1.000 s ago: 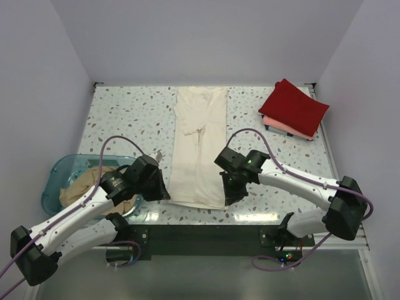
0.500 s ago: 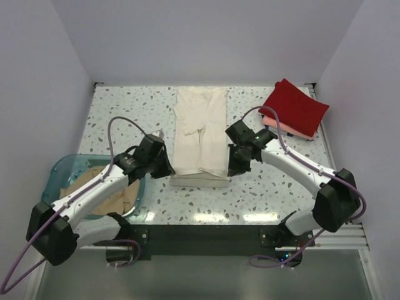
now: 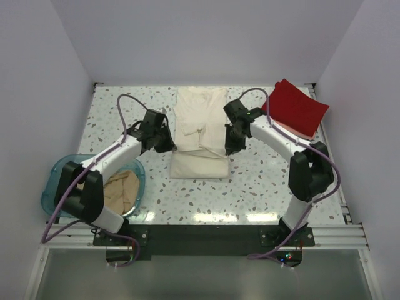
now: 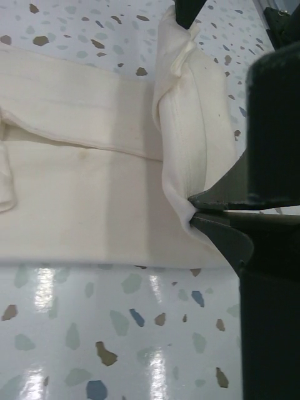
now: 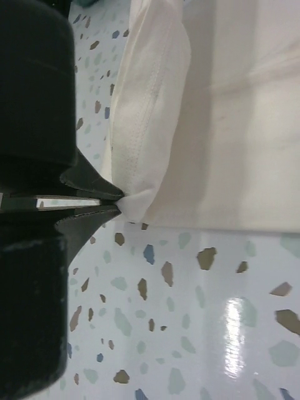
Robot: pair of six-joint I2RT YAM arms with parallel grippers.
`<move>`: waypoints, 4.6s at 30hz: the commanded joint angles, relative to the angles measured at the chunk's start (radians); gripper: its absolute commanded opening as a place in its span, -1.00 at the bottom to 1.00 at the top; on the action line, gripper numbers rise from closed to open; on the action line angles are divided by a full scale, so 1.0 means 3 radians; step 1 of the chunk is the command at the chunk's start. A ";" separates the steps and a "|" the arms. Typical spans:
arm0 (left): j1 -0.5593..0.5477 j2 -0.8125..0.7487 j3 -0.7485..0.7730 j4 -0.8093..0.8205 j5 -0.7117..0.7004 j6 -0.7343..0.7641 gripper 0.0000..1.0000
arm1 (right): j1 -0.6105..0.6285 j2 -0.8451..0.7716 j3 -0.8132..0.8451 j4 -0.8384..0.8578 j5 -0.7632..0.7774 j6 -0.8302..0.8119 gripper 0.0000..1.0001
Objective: Fold and stack the t-shirts
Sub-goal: Fold the tshirt
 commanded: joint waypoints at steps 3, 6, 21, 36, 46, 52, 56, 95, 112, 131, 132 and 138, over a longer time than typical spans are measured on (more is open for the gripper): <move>0.0242 0.0429 0.0463 0.0323 0.0145 0.0252 -1.00 | -0.0172 0.0345 0.0503 0.0020 0.0059 -0.0257 -1.00; 0.0339 0.0689 0.0657 0.0404 0.0252 0.0298 -1.00 | -0.0239 0.0570 0.0763 -0.0021 0.0064 -0.0303 -1.00; 0.0580 0.1631 0.1654 0.0318 0.0355 0.0313 0.18 | -0.0485 0.1573 0.2062 -0.0262 -0.0114 -0.0441 0.00; 0.0570 0.0675 0.0460 0.0614 0.0528 0.0385 0.31 | -0.0500 0.0694 0.1002 0.0208 -0.0447 -0.0513 0.22; 0.0289 0.0485 -0.0135 0.0640 0.0437 0.0339 0.30 | -0.0270 0.0668 0.0554 0.0541 -0.0626 -0.0395 0.08; 0.0242 0.0582 -0.0186 0.0430 0.0253 0.0431 0.22 | -0.0204 0.1010 0.0871 0.0480 -0.0544 -0.0385 0.07; 0.0232 0.0649 -0.0237 0.0415 0.0273 0.0471 0.22 | -0.0209 0.1266 0.1137 0.0383 -0.0493 -0.0395 0.06; 0.0171 0.0097 -0.0611 0.0435 0.0350 0.0395 0.26 | -0.0275 0.0050 -0.0364 0.0929 -0.0421 -0.0124 0.19; 0.0207 0.0025 -0.0636 0.0451 0.0396 0.0380 0.27 | -0.0168 0.0248 -0.0739 0.1011 -0.0381 -0.0042 -0.02; 0.0247 0.0357 -0.0457 0.0491 0.0253 0.0257 0.18 | -0.0147 0.0540 -0.0882 0.1114 -0.0626 -0.0011 -0.56; 0.0248 0.0373 -0.0447 0.0486 0.0258 0.0257 0.15 | -0.0152 0.0540 -0.0872 0.1104 -0.0626 -0.0016 -0.59; 0.0242 0.0460 -0.0442 0.0527 0.0222 0.0257 0.04 | -0.0147 0.0535 -0.0816 0.1052 -0.0616 -0.0037 -0.63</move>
